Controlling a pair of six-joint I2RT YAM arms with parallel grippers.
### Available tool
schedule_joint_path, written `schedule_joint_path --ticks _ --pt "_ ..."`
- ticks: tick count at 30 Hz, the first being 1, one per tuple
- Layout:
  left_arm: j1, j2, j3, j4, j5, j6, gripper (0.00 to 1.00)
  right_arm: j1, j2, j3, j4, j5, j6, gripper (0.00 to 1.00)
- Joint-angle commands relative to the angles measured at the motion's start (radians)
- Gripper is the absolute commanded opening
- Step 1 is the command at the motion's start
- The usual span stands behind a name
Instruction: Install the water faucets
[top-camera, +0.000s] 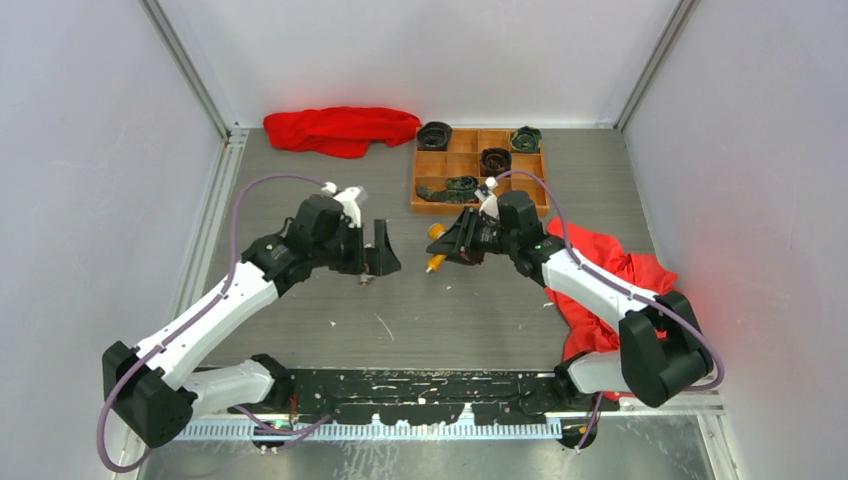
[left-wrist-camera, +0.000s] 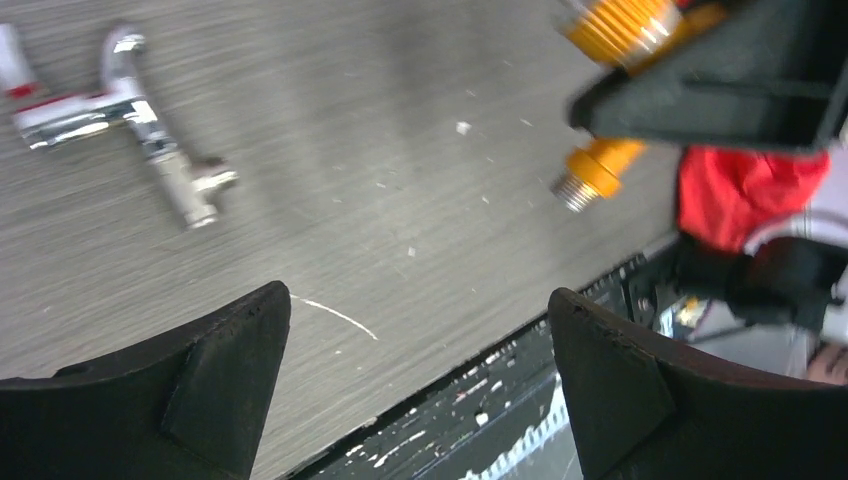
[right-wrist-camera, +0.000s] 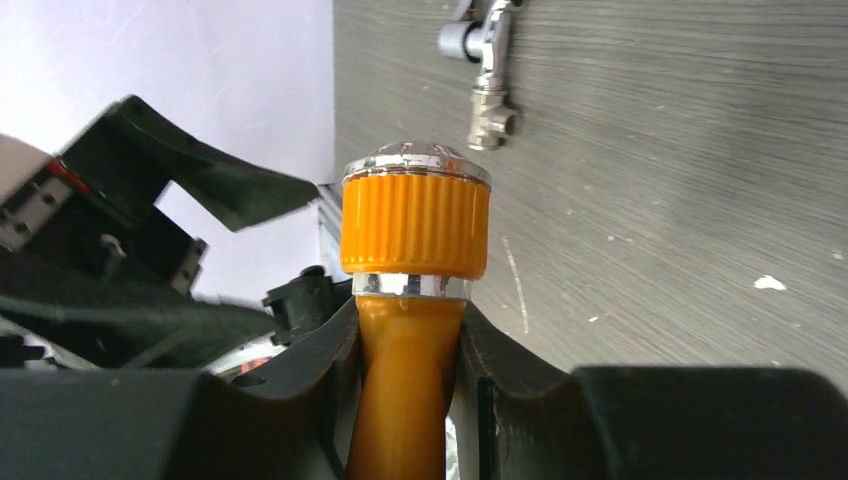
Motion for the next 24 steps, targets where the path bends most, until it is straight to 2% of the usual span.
schedule_joint_path --ticks 1,6,9,13,18,21,24 --pt "-0.132 -0.046 0.008 0.154 0.110 0.152 1.00 0.001 0.017 0.079 0.080 -0.125 0.064 0.01" --pt "-0.281 0.013 0.064 0.139 -0.032 0.257 1.00 0.006 0.041 0.093 0.088 -0.147 0.104 0.03" --pt "-0.333 0.059 0.106 0.137 -0.118 0.288 1.00 0.008 0.040 0.091 0.091 -0.146 0.116 0.04" --pt "-0.338 0.132 0.155 0.142 -0.146 0.315 0.85 0.009 0.031 0.089 0.092 -0.148 0.118 0.04" --pt "-0.337 0.227 0.198 0.164 -0.149 0.336 0.80 0.010 0.019 0.087 0.089 -0.154 0.118 0.04" --pt "-0.337 0.254 0.212 0.183 -0.138 0.332 0.72 0.010 0.015 0.086 0.090 -0.158 0.119 0.04" --pt "-0.337 0.272 0.218 0.188 -0.144 0.328 0.59 0.010 0.011 0.084 0.095 -0.160 0.124 0.04"
